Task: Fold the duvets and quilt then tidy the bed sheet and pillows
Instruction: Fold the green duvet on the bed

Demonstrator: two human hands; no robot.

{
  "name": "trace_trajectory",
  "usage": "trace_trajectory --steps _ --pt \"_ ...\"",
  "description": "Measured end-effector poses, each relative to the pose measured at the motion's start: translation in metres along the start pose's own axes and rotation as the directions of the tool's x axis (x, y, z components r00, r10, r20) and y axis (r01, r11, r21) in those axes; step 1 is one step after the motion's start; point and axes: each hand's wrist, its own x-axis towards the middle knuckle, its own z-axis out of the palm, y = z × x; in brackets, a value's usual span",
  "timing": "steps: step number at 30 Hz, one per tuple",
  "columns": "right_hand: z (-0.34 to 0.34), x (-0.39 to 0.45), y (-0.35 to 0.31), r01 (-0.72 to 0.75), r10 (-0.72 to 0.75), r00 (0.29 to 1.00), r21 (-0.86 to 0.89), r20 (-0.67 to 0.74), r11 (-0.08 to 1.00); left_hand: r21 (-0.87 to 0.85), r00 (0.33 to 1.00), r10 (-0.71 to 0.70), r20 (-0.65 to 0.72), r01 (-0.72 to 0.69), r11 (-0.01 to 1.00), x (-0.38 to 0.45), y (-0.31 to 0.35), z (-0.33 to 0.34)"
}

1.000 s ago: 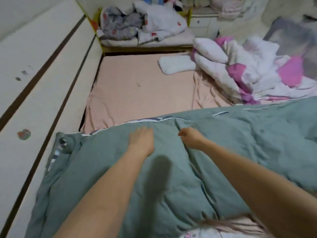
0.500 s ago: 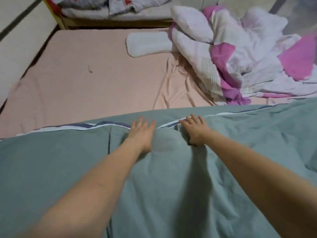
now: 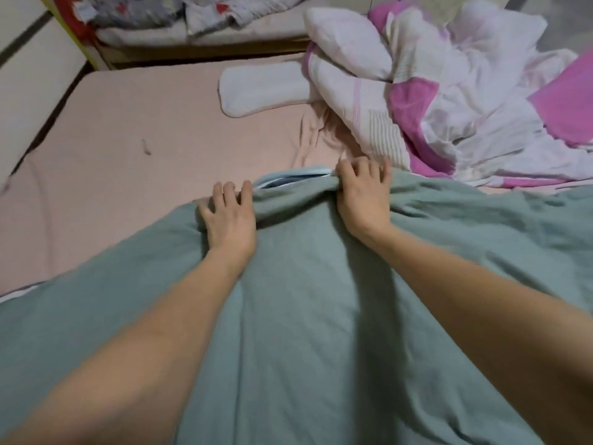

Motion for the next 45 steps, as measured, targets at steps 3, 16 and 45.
trace_trajectory --steps 3,16,45 --pt "0.053 -0.041 -0.008 -0.049 0.041 0.854 0.001 0.519 0.999 -0.062 0.953 -0.077 0.294 0.099 0.993 -0.022 0.013 0.033" --pt "0.032 -0.154 0.085 -0.276 0.222 0.682 -0.035 0.697 0.961 -0.262 0.635 0.302 0.711 -0.159 0.952 -0.076 0.083 0.039" --pt "-0.457 -0.445 0.465 -0.902 0.843 0.428 0.210 0.325 0.377 -0.089 0.584 0.764 0.274 -0.776 0.625 -0.374 0.456 -0.310"
